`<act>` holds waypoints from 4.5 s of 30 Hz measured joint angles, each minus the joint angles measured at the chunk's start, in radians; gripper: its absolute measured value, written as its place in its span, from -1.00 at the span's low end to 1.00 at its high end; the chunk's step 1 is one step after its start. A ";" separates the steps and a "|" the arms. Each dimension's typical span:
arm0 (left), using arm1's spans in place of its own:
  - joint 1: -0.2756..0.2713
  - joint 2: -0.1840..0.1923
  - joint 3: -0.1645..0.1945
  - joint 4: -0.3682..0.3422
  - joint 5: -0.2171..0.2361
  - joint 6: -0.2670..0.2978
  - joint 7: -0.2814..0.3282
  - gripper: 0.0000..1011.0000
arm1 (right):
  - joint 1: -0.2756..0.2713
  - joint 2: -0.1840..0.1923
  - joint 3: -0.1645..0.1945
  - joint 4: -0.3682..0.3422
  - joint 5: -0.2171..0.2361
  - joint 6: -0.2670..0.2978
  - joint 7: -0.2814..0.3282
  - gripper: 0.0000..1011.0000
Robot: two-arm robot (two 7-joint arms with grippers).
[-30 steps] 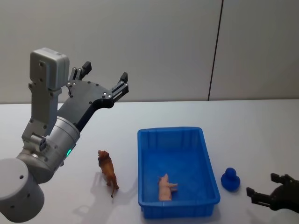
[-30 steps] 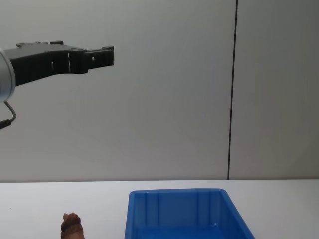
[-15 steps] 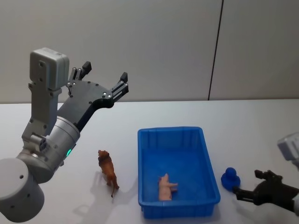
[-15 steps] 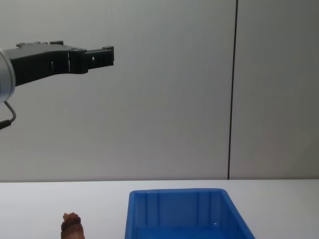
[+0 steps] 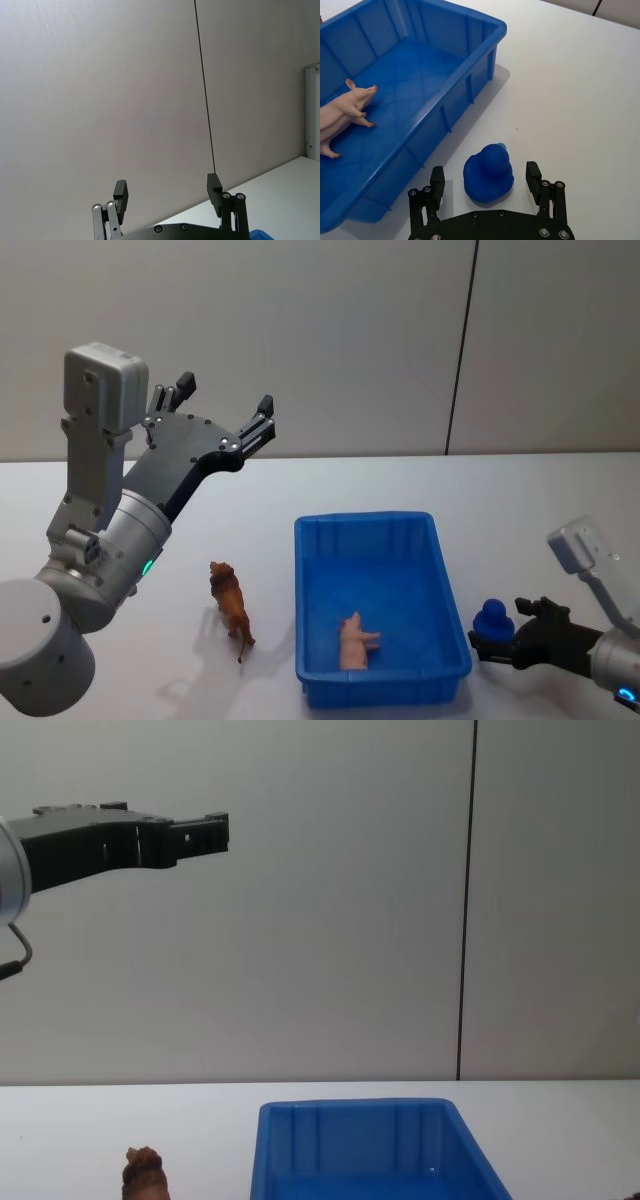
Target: Pick up the two dolls from the table and place them into the box.
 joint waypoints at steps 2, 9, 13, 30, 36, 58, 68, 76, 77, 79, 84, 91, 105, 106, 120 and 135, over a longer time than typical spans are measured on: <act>0.000 0.000 0.000 0.000 0.000 0.000 0.000 0.98 | 0.010 -0.006 -0.005 0.012 -0.006 0.005 0.000 0.98; 0.000 0.000 0.000 0.000 0.000 0.000 0.000 0.98 | 0.029 -0.019 -0.014 0.034 -0.016 0.026 -0.011 0.98; 0.000 0.000 0.000 0.000 0.000 0.000 0.000 0.98 | 0.034 -0.023 -0.016 0.040 -0.017 0.039 -0.019 0.98; 0.000 0.000 0.000 0.000 0.000 0.000 0.000 0.98 | 0.043 -0.029 -0.021 0.052 -0.017 0.061 -0.035 0.25; 0.000 0.000 0.000 0.000 0.000 0.000 0.000 0.98 | 0.044 -0.030 -0.022 0.053 -0.017 0.064 -0.037 0.02; 0.000 0.000 0.000 0.000 0.000 0.000 0.000 0.98 | 0.041 -0.015 -0.003 -0.015 0.007 -0.005 -0.071 -0.28; 0.000 0.000 0.000 0.000 0.000 0.000 0.000 0.98 | 0.070 -0.011 0.010 -0.084 0.027 -0.056 -0.048 -0.39; 0.000 0.000 0.000 0.000 0.000 0.000 0.000 0.98 | 0.113 -0.019 0.009 -0.113 0.045 -0.067 0.025 -0.49; 0.000 0.000 0.000 0.000 0.000 0.000 0.000 0.98 | 0.118 -0.021 0.008 -0.114 0.046 -0.066 0.032 -0.50; 0.000 0.000 0.000 0.000 0.000 0.000 0.000 0.98 | 0.129 -0.024 0.005 -0.115 0.050 -0.057 0.053 -0.53; 0.000 0.000 0.000 0.000 0.000 0.000 0.000 0.98 | 0.148 -0.031 -0.004 -0.114 0.056 -0.027 0.095 -0.57; 0.000 0.000 0.000 0.000 0.000 0.000 0.000 0.98 | 0.168 -0.040 -0.020 -0.098 0.059 0.031 0.146 -0.66; 0.000 0.000 0.000 0.000 0.000 0.000 0.000 0.98 | 0.196 -0.065 -0.066 -0.025 0.046 0.139 0.235 -0.68; 0.000 0.000 0.000 0.000 0.000 0.000 0.000 0.98 | 0.199 -0.068 -0.071 -0.016 0.044 0.146 0.242 -0.62; 0.000 0.000 0.000 0.000 0.000 0.000 0.000 0.98 | 0.211 -0.081 -0.095 0.025 0.034 0.187 0.278 0.26; 0.000 0.000 0.000 0.000 0.000 0.000 0.000 0.98 | 0.208 -0.062 -0.076 -0.005 0.076 0.148 0.256 0.98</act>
